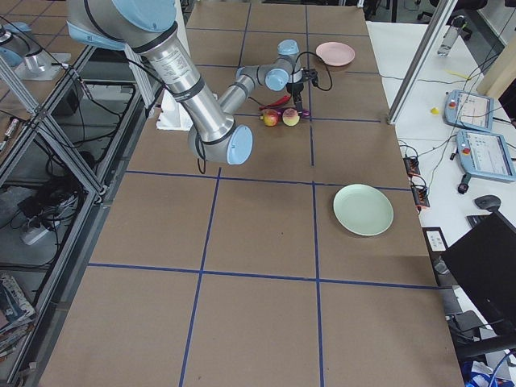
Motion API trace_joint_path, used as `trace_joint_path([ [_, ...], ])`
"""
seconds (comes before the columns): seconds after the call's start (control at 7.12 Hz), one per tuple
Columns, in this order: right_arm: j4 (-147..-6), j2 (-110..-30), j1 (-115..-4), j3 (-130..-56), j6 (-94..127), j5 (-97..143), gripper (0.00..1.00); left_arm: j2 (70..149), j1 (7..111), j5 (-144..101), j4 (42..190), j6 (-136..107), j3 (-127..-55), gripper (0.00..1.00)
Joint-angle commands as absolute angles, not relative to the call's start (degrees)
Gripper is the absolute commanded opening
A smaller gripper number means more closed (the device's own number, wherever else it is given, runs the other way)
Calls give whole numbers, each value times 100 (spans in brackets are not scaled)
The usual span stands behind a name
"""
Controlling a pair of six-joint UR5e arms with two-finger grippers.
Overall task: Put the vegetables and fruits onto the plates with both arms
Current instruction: 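Move the right gripper down over the peach beside the eggplant, then close the right gripper on the peach and lift it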
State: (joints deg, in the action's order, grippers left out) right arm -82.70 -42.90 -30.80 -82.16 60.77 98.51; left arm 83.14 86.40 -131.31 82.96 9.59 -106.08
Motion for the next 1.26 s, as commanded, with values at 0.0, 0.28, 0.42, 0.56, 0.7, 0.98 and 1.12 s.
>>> trace_joint_path([
  [0.0,-8270,-4307,-2927,-8051,6038,9809,100,8314,8631,-13131,8297,958,-10600,100],
  [0.28,-8279,-4316,-2900,-7998,6003,9791,81,8314,8631,-13131,8297,958,-10600,100],
  [0.42,-8314,-4307,-2909,-8007,6003,9817,39,8314,8631,-13131,8297,958,-10600,100],
  [0.56,-8401,-4289,-2944,-8050,5994,9843,12,8314,8622,-13131,8297,958,-10600,100],
  [0.7,-8498,-4263,-3197,-8181,5994,10105,7,8314,8622,-13131,8297,958,-10600,100],
  [0.98,-8525,-4315,-4039,-8192,5209,10808,7,8314,8587,-13131,8297,958,-10600,100],
  [1.12,-8517,-4446,-4556,-8139,4594,11167,7,8314,8552,-13140,8297,958,-10600,100],
])
